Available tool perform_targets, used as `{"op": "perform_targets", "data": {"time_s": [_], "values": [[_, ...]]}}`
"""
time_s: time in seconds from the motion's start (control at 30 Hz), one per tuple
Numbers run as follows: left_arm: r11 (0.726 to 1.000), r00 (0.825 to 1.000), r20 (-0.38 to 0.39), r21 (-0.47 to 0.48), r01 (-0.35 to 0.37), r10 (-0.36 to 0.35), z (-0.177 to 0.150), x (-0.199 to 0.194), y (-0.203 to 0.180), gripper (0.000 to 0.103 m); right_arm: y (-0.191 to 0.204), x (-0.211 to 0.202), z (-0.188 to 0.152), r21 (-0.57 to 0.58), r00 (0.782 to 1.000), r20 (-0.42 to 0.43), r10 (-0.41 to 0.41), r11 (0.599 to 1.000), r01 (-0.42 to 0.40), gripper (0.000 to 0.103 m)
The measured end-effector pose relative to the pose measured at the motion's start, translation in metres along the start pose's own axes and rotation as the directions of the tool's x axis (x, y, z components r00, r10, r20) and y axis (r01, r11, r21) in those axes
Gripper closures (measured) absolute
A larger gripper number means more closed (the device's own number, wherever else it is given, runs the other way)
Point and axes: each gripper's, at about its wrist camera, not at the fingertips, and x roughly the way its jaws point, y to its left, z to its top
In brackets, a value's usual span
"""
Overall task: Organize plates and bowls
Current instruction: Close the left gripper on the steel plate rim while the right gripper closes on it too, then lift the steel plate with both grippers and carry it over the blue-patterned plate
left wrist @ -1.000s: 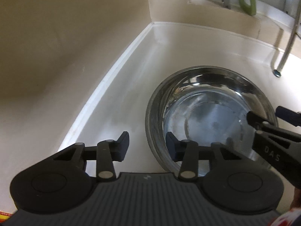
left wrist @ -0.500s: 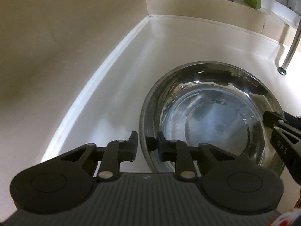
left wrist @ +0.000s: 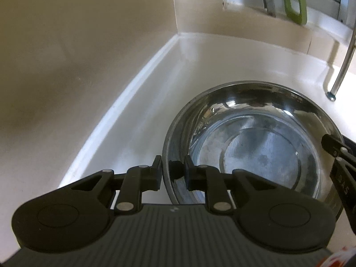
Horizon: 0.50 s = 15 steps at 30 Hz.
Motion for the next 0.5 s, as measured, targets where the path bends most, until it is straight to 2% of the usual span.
{"op": "perform_targets", "data": {"time_s": [0.23,0.5], "values": [[1.0,0.999,0.046,-0.003,-0.019,0.019,-0.005,-0.024,0.003,0.086,0.002,-0.023,0.002,0.01,0.999,0.044,0.006,1.0,-0.007,0.09],[0.999,0.998,0.055,-0.021,-0.026,0.027,-0.017,-0.049,0.008,0.086,0.002,-0.05,-0.003,0.014,0.996,0.066,0.052,0.998,-0.053,0.089]]}}
